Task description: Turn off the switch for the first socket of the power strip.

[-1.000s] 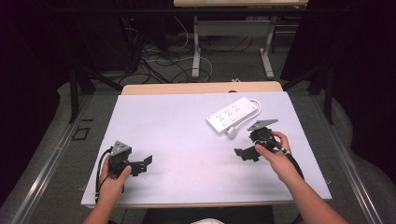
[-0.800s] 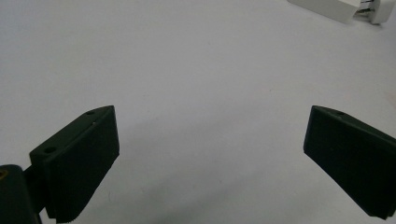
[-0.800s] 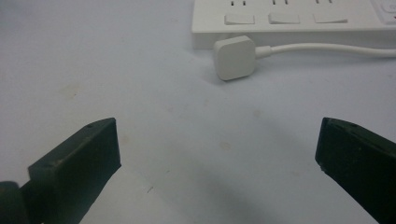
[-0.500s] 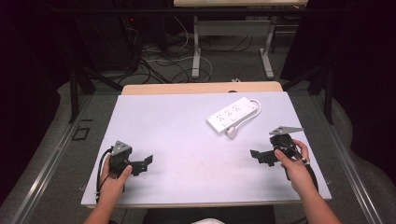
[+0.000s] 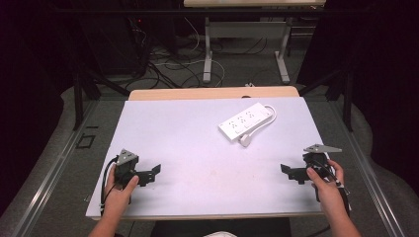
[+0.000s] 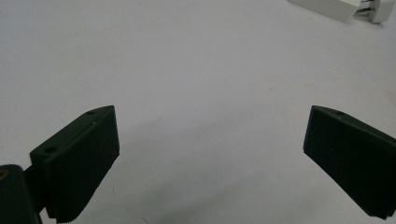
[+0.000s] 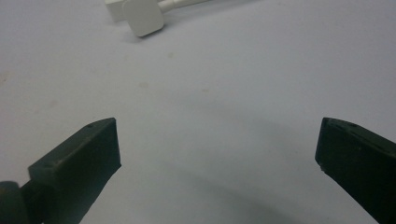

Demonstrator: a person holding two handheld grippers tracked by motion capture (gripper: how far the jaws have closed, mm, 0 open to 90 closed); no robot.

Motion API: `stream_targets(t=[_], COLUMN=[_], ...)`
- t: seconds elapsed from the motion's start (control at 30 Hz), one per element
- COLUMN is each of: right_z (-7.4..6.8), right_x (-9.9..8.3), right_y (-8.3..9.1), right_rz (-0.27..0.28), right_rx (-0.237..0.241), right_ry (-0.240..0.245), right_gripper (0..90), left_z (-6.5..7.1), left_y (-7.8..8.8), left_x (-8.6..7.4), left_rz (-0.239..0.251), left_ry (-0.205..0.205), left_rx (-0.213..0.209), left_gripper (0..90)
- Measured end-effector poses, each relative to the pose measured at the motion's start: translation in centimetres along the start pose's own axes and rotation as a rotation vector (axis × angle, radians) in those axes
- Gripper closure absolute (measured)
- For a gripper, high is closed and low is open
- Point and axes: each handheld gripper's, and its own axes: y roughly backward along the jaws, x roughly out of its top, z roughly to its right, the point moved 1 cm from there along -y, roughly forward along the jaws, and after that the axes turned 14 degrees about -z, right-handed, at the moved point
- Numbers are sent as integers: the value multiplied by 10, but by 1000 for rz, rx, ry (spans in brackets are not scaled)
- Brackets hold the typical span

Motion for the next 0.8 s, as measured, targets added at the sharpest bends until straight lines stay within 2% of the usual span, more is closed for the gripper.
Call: stream_targets(t=[0.1, 0.3, 0.47, 0.8], right_z=[2, 6, 10, 26], right_x=[-7, -19, -23, -32], right_y=[0, 2, 0, -6], right_rz=[1, 16, 25, 24], right_rx=[4, -16, -27, -50], right_ry=[-26, -39, -58, -131], right_gripper=[0, 0, 0, 0], left_z=[-1, -1, -1, -2], left_y=[1, 2, 2, 2], left_x=[0, 0, 0, -1], left_rz=[-8, -11, -12, -14], left_ry=[-3, -5, -6, -9], left_rx=[0, 2, 2, 3], left_gripper=[34, 34, 35, 35])
